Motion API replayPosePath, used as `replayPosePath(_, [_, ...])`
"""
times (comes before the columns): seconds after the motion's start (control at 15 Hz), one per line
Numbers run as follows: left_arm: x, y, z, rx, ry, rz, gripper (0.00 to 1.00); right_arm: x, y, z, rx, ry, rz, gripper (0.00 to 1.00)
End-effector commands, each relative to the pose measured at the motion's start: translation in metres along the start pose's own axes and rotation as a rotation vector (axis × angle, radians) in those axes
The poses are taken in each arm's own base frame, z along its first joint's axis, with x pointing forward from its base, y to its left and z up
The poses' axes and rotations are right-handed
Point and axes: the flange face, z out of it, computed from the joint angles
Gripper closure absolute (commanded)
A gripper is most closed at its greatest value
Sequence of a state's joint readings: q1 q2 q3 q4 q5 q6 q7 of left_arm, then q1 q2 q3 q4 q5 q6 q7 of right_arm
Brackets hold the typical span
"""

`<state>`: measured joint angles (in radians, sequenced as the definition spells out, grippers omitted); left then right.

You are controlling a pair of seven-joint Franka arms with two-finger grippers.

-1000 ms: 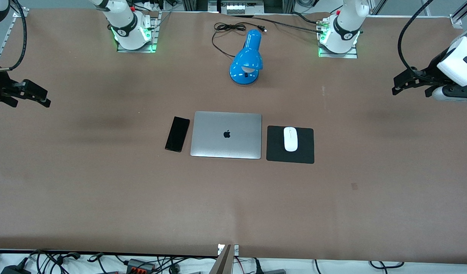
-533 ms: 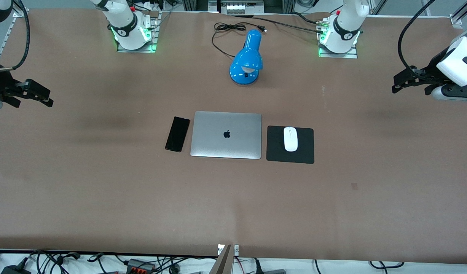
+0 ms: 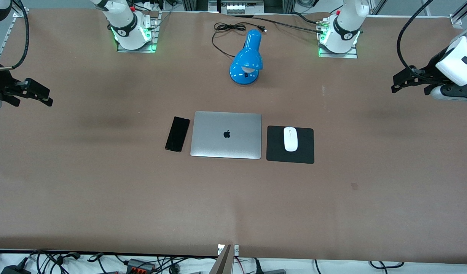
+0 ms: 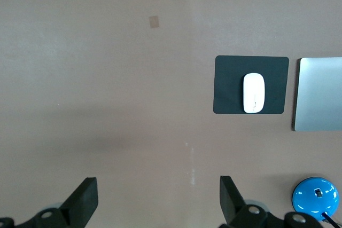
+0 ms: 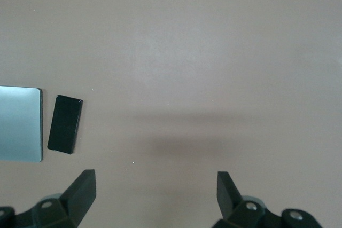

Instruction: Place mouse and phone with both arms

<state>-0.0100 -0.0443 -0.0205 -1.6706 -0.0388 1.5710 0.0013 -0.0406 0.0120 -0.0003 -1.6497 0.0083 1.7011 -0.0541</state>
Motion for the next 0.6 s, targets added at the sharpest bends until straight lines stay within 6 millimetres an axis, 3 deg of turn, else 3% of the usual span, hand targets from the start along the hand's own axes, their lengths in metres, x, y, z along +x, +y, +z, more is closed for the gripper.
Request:
replayPosePath(0.0, [0.0022,0.0034,-0.0084,0.019,0.003,0.001,0.0,-0.0133,0.0016,-0.0068,-0.006,0.008,0.009,0.0])
replayPosePath(0.53, [0.002,0.0026,-0.0083,0.019,0.001,-0.001,0.0,-0.0141,0.0001,-0.0078,-0.009,0.005,0.006,0.0])
